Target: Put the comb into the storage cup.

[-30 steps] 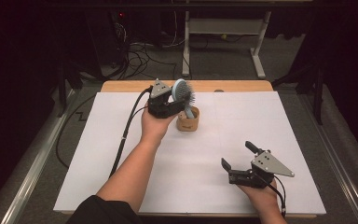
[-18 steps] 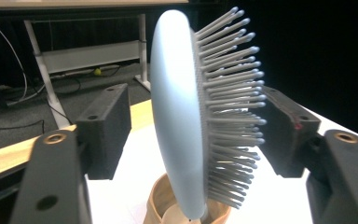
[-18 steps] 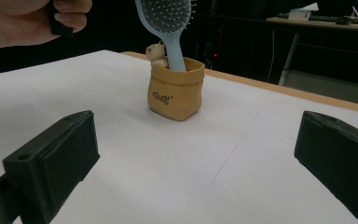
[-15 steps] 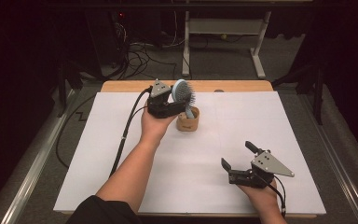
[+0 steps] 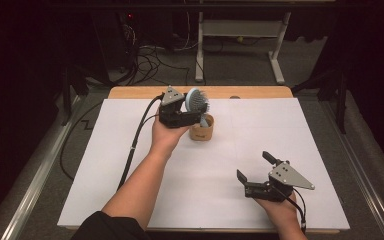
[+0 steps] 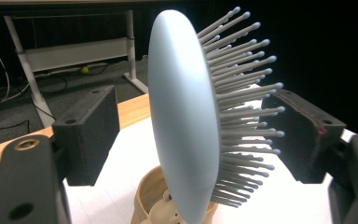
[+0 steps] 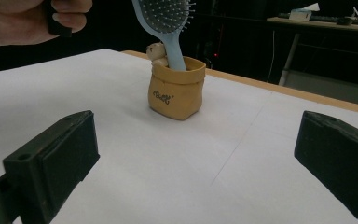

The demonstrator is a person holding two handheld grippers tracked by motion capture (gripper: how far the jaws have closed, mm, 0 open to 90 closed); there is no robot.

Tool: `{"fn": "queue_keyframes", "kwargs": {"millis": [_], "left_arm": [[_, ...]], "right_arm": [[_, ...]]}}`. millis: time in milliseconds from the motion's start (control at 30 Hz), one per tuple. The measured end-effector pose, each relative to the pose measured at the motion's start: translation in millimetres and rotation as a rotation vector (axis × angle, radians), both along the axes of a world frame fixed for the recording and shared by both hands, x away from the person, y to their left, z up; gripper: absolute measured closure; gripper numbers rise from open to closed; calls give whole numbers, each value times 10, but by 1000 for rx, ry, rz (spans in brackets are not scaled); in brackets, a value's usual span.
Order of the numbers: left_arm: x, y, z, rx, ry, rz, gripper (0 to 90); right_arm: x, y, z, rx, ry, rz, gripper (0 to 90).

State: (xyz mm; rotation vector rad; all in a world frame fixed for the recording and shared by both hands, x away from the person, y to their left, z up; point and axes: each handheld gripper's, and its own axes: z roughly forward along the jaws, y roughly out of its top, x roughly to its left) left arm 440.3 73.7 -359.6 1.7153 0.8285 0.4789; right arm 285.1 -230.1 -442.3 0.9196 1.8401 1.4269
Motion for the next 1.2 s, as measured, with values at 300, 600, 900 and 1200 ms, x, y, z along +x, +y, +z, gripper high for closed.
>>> {"fn": "queue_keyframes", "kwargs": {"millis": [300, 600, 900, 1200], "left_arm": [[-9, -1, -8, -10, 0, -8, 146], [-12, 18, -16, -12, 4, -31, 49], [-15, 69, -11, -22, 10, -37, 0], [-54, 124, 7, -26, 10, -33, 0]], "right_arm": [[0, 1, 0, -2, -1, 1, 0], [2, 7, -2, -5, -1, 1, 0], [6, 10, -8, -7, 2, -1, 0], [7, 12, -10, -8, 2, -2, 0]]}}
